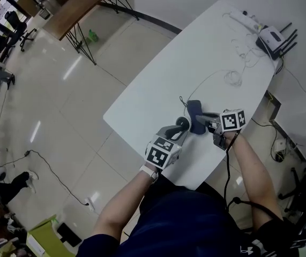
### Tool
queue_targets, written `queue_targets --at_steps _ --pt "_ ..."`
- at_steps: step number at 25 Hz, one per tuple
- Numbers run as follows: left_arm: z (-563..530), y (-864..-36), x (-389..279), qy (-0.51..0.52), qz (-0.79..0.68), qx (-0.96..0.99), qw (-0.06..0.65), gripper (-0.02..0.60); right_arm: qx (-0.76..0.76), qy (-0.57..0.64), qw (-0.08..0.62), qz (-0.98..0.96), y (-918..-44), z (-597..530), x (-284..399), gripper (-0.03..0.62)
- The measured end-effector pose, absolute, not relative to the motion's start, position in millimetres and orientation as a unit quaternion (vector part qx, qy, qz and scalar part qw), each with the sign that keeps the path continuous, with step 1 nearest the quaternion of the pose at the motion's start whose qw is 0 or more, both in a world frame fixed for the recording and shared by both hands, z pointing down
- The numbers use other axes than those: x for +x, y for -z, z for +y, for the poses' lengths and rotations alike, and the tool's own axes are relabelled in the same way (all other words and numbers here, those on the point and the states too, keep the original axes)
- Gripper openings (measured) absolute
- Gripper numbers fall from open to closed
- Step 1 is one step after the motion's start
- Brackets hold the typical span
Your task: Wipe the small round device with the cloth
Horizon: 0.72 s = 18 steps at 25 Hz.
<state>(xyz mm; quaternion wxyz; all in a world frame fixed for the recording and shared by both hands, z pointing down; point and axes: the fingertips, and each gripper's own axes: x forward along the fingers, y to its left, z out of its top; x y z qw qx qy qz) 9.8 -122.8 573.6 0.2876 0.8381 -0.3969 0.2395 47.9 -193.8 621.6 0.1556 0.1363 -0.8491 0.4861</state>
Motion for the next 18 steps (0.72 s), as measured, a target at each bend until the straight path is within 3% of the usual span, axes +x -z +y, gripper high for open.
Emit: queue_targets --at_steps 10,18 --pt "-120.2 -587.5 10.4 -0.256 -0.412 0.824 0.294 0.072 0.088 -0.539 0.178 -0.819 -652.6 -188.0 33.3 0.066" --pt "-119.9 -589.1 6.9 -0.257 -0.41 0.826 0.289 0.068 0.069 -0.497 0.159 -0.85 -608.5 -188.9 24.9 0.066"
